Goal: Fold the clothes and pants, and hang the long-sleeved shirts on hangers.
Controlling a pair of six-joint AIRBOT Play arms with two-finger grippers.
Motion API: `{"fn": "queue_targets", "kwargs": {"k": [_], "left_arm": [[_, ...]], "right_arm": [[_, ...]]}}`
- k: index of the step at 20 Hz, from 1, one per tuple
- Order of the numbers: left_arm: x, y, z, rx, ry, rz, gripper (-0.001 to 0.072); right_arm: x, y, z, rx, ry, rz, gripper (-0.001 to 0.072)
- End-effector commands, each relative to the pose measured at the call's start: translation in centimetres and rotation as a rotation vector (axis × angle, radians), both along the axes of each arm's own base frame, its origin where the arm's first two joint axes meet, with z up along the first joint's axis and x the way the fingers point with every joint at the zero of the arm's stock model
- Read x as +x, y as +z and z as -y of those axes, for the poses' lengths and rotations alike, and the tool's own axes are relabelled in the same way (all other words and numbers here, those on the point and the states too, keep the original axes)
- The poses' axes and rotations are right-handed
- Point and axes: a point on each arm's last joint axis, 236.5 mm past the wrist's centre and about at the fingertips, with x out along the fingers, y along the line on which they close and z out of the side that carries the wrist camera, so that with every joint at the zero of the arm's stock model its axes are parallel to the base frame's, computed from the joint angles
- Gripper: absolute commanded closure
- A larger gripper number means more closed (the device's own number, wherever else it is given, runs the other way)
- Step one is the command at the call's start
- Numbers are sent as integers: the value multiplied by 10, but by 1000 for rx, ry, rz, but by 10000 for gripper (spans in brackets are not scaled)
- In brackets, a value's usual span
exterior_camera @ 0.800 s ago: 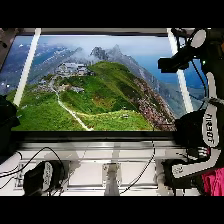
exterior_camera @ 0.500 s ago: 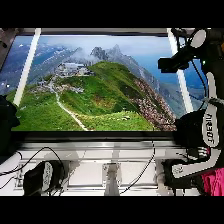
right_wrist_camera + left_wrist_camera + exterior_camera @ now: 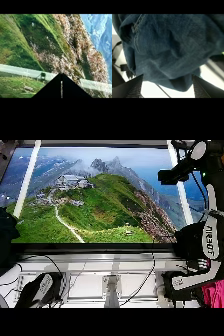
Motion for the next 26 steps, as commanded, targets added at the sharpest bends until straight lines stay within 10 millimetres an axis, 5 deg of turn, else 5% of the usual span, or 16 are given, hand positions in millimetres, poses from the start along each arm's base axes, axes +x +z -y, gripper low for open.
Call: {"fn": "queue_targets", "kwargs": {"k": [1,9,18,21,22,26], "left_arm": [[16,-31,-20,10,-33,-118,30],[77,-74,-34,9,-224,-102,18],[46,-103,-63,-19,-141,-204,43],[46,-106,-60,-33,-123,-193,555],[44,-106,-59,-38,-118,-195,664],[33,-104,-56,-52,-85,-224,697]], "right_arm": [[0,1,0,0,-1,1,682],[0,1,0,0,-1,1,683],[0,1,0,0,-1,1,682],[0,1,0,0,-1,1,683],[0,1,0,0,-1,1,683],[0,1,0,0,-1,1,682]]}}
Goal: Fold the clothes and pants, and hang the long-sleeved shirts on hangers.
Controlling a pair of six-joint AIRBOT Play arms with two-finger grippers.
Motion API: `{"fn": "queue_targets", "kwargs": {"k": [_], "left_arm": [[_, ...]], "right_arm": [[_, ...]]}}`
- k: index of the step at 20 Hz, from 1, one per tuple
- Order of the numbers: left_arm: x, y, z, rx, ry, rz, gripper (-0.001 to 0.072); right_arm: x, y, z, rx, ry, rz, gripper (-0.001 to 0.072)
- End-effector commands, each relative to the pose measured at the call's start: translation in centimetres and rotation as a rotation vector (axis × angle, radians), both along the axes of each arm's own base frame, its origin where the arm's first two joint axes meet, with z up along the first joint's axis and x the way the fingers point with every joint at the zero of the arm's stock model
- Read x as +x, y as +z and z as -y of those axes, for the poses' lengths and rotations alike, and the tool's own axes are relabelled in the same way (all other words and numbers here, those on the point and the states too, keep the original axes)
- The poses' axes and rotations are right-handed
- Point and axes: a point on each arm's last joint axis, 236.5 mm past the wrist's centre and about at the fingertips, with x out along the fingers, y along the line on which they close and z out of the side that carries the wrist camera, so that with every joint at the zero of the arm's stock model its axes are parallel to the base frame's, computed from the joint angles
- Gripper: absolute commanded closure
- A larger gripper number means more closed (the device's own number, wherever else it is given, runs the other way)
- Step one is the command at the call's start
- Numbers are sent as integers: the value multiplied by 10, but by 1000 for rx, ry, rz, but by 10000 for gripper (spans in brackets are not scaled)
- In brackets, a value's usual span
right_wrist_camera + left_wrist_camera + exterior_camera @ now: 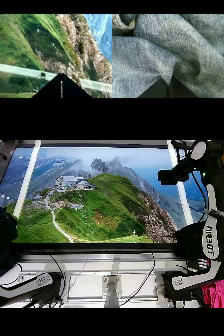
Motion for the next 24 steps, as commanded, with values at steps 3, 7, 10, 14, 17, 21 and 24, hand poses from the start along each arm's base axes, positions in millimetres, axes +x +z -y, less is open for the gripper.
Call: {"fn": "queue_targets", "kwargs": {"k": [3,7,10,14,17,21,24], "left_arm": [[4,19,18,-56,68,127,697],[62,93,58,-171,70,589,698],[92,163,99,-280,33,926,697],[120,280,188,-457,-253,1289,697],[114,415,279,-682,-524,1643,699],[60,553,370,-899,-873,1895,700],[43,597,413,-1055,-1024,1920,699]], "right_arm": [[0,0,0,0,-1,1,682],[0,0,0,0,-1,1,683],[0,0,2,-5,-3,1,683],[0,0,1,-3,-2,1,683],[2,1,-2,11,0,10,682],[23,16,-7,43,-11,111,683],[56,79,10,65,-94,321,683]]}}
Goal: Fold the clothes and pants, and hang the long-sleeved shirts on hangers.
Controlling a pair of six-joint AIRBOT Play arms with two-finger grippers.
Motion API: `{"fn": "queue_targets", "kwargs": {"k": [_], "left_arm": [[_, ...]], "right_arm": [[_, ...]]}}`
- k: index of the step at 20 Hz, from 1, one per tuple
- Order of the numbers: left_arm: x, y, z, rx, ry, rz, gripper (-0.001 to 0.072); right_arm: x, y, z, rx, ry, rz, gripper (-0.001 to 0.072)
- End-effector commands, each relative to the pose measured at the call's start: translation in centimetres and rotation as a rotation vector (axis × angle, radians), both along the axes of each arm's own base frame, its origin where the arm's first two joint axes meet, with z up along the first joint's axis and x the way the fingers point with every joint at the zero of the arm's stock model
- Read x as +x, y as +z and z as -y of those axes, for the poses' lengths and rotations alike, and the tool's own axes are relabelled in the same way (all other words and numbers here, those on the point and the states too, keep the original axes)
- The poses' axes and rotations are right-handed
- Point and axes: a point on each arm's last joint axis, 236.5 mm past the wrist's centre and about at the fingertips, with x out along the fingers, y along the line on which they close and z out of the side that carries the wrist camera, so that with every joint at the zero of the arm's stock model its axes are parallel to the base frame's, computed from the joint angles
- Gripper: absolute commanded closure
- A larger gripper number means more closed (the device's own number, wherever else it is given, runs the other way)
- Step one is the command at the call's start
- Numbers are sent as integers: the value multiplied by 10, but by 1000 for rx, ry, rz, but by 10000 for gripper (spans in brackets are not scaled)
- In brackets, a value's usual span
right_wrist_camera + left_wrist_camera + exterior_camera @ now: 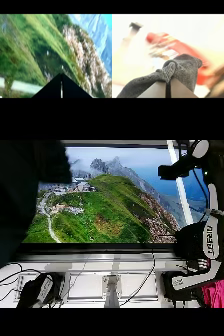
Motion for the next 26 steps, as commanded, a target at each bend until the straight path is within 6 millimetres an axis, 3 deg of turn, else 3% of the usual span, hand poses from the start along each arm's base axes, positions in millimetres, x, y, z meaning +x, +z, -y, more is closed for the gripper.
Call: {"fn": "queue_targets", "kwargs": {"k": [1,3,5,7,9,11,13,16,19,20,21,23,25,26], "left_arm": [[-37,69,63,-53,-264,166,699],[-24,70,94,-70,-385,148,699],[-4,60,134,-95,-504,108,699],[20,41,177,-97,-575,80,699],[41,9,226,-70,-632,22,700],[63,-40,271,29,-653,-65,699],[86,-103,310,119,-657,-209,700],[114,-228,351,363,-612,-450,699],[116,-362,363,697,-614,-679,685],[112,-400,358,786,-620,-762,568],[108,-428,352,851,-626,-831,409],[101,-464,334,945,-622,-943,389],[98,-475,314,1030,-593,-990,424],[95,-477,303,1072,-576,-1011,566]], "right_arm": [[35,73,21,19,-86,250,683],[42,127,60,-15,-195,419,684],[36,164,102,-28,-297,530,684],[20,180,139,-40,-370,561,685],[6,186,163,-32,-421,564,685],[0,194,170,40,-436,579,686],[-1,196,166,116,-427,580,686],[1,190,151,168,-387,557,686],[0,169,108,348,-312,454,684],[-3,161,99,384,-295,415,671],[-6,157,94,401,-284,388,611],[-12,150,86,415,-263,342,410],[-24,136,77,411,-234,258,406],[-31,123,67,411,-205,193,419]]}}
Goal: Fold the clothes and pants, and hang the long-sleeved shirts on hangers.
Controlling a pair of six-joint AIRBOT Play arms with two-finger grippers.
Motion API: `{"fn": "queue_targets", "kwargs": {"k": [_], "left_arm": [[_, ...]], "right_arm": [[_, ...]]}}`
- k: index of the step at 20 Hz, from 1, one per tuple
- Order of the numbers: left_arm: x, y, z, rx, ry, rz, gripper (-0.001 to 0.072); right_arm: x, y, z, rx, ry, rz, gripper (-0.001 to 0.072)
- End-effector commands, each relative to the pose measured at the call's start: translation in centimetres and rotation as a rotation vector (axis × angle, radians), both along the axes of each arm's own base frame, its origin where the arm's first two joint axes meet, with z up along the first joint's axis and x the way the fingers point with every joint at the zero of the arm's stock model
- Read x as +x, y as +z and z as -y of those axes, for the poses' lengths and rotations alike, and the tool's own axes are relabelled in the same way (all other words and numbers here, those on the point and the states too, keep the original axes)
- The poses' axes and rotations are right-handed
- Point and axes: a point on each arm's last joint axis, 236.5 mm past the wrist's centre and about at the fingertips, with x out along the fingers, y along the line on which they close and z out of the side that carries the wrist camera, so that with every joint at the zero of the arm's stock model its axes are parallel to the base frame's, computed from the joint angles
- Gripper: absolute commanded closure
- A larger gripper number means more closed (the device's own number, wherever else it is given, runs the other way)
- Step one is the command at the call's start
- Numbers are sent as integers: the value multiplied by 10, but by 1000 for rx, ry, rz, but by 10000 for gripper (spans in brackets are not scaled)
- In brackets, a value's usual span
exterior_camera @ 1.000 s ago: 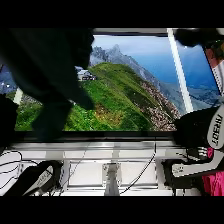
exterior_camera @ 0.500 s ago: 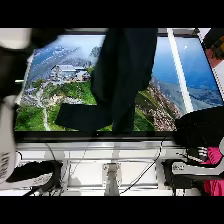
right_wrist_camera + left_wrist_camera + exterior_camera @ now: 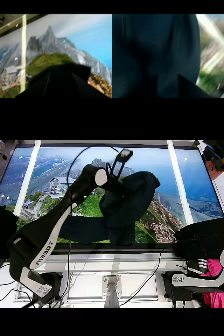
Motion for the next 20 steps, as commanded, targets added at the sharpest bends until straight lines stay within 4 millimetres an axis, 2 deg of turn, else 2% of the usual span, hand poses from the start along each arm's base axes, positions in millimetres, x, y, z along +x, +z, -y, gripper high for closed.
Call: {"fn": "queue_targets", "kwargs": {"k": [1,2,3,5,8,9,12,13,14,15,16,18,20], "left_arm": [[-10,-39,-51,275,-3,-61,696],[-10,-39,-62,319,3,-56,695],[-8,-37,-70,351,11,-43,696],[-4,-29,-80,372,24,-17,696],[8,-21,-97,364,67,-10,696],[14,-21,-106,362,92,-15,696],[31,-32,-142,332,207,-70,698],[31,-42,-152,299,235,-115,698],[30,-53,-160,260,263,-165,697],[26,-67,-168,209,298,-221,698],[23,-80,-174,154,342,-271,698],[14,-106,-181,7,444,-385,697],[11,-119,-176,-148,533,-490,696]], "right_arm": [[-21,-34,-33,40,125,-161,523],[-19,-47,-45,39,165,-188,679],[-16,-62,-56,40,198,-217,685],[-21,-106,-80,65,291,-333,686],[-40,-156,-125,272,447,-483,686],[-46,-173,-132,325,465,-531,686],[-56,-227,-126,345,415,-658,684],[-55,-238,-125,348,393,-666,667],[-52,-247,-124,355,372,-669,578],[-50,-254,-124,357,363,-676,449],[-48,-261,-124,364,357,-686,378],[-42,-277,-120,359,333,-697,354],[-35,-289,-117,364,308,-697,234]]}}
